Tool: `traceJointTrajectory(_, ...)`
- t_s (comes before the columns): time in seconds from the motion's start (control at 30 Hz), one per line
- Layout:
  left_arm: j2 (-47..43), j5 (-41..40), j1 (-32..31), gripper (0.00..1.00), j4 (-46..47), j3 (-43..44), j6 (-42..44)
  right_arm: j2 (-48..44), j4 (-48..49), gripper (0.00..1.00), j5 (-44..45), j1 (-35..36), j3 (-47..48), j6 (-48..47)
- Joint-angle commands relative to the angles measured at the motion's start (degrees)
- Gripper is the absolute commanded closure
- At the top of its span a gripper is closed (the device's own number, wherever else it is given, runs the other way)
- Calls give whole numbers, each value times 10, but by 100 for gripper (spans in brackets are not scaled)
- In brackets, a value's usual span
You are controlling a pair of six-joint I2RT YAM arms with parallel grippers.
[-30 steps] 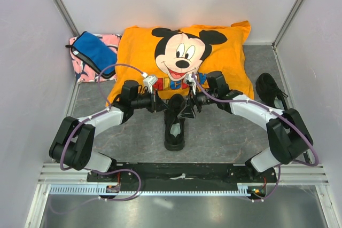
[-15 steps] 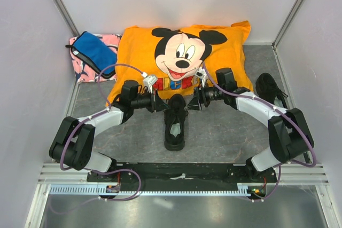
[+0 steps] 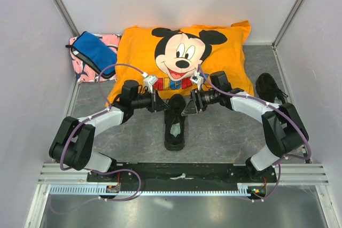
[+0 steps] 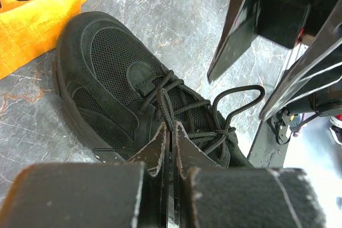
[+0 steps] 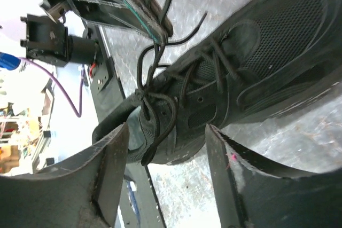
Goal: Tie the shoes
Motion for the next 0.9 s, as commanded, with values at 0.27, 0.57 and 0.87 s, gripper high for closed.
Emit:
traceJointTrajectory(0.27, -14, -2, 0, 98, 4, -1, 10, -10, -77, 100, 4, 4, 12, -65)
traceJointTrajectory(0.57, -43, -41, 24, 98, -19, -10, 27, -40, -134, 100, 43, -41, -22, -120)
traceJointTrajectory(0.87, -33, -25, 38, 98, -23, -7, 33, -45, -143, 100, 50, -52, -39, -136)
